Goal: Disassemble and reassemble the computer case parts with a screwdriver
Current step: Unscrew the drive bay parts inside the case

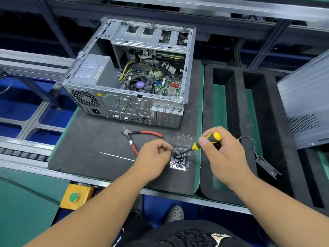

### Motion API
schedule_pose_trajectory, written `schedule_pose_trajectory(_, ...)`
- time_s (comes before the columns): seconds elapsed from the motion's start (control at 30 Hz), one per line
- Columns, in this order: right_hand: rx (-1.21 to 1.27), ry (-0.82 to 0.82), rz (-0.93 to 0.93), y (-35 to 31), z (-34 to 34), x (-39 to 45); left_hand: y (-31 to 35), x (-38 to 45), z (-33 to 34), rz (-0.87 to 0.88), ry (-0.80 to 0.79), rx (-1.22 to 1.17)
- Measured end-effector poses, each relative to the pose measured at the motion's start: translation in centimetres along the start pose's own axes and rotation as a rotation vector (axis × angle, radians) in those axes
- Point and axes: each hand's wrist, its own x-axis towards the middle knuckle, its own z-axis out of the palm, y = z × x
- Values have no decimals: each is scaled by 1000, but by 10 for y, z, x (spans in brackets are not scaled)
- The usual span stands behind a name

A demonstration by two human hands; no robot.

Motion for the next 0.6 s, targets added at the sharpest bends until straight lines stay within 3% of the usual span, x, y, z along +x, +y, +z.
schedule_pose_trajectory(0.13,-9,17,-19,-6,-4,3,-3,-2,4,189,-102,354)
schedule_pose_trajectory(0.4,26,71,-31,-8,-8,3,-1,4,14,204,-50,396)
schedule_pose_trajectory(0.5,23,73,-20,-5,-5,1,0,6,11,138,12,274)
schedule_pose_trajectory(0.6,8,21,11,0,2,-1,5,9,9,-100,110,-235)
